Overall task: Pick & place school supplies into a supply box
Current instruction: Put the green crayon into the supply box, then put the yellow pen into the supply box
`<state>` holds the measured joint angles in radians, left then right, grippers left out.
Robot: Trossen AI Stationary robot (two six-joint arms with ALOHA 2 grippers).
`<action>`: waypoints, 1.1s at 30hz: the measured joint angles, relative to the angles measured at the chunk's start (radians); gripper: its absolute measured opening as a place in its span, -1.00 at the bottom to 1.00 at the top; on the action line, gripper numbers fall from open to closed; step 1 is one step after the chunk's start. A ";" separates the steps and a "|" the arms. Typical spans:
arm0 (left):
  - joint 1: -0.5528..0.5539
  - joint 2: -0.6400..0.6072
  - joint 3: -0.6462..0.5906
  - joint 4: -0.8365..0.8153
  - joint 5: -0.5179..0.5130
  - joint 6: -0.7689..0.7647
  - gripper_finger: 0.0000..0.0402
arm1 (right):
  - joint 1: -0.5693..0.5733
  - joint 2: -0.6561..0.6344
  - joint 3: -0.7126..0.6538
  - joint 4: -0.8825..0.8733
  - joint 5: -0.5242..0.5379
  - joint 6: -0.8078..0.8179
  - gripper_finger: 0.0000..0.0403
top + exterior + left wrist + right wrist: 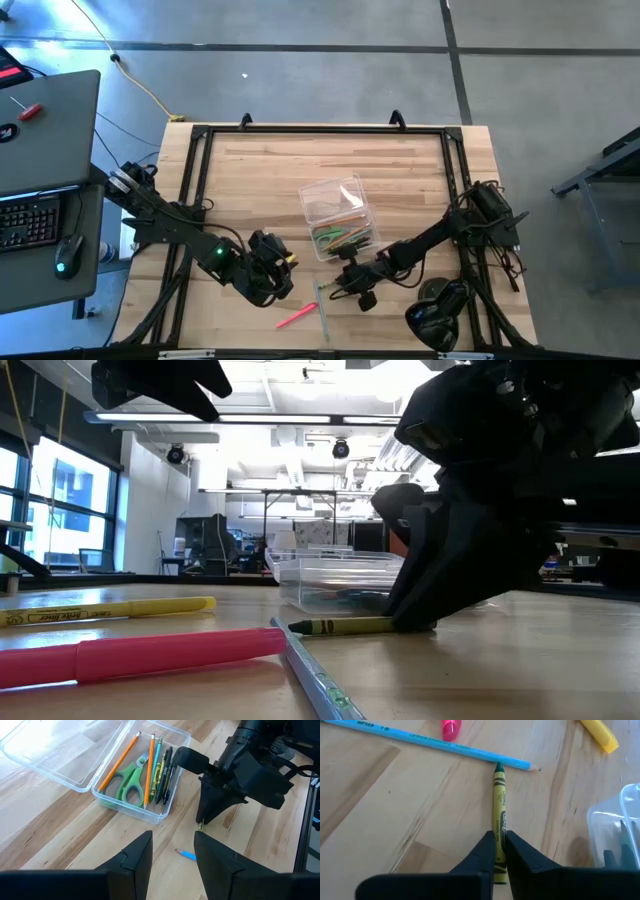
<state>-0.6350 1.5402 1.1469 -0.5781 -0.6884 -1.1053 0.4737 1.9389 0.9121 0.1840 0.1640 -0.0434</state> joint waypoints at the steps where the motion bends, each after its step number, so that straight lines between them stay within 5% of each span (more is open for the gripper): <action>1: 0.000 0.000 0.000 0.000 0.000 0.000 -0.12 | 0.005 -0.003 -0.001 0.005 0.003 0.001 -0.90; 11: 0.000 0.000 0.000 0.000 0.000 0.000 -0.12 | 0.037 -0.116 -0.004 -0.079 0.082 -0.008 -0.94; 22: 0.000 0.000 0.000 0.001 -0.001 0.000 -0.12 | -0.021 -0.316 -0.002 -0.370 0.349 -0.087 -0.96; 33: 0.000 0.000 0.000 0.005 -0.002 0.000 -0.12 | -0.208 -0.320 -0.076 -0.392 0.127 0.024 -0.80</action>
<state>-0.6350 1.5406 1.1469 -0.5732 -0.6905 -1.1053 0.2658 1.6192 0.8365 -0.2080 0.2908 -0.0191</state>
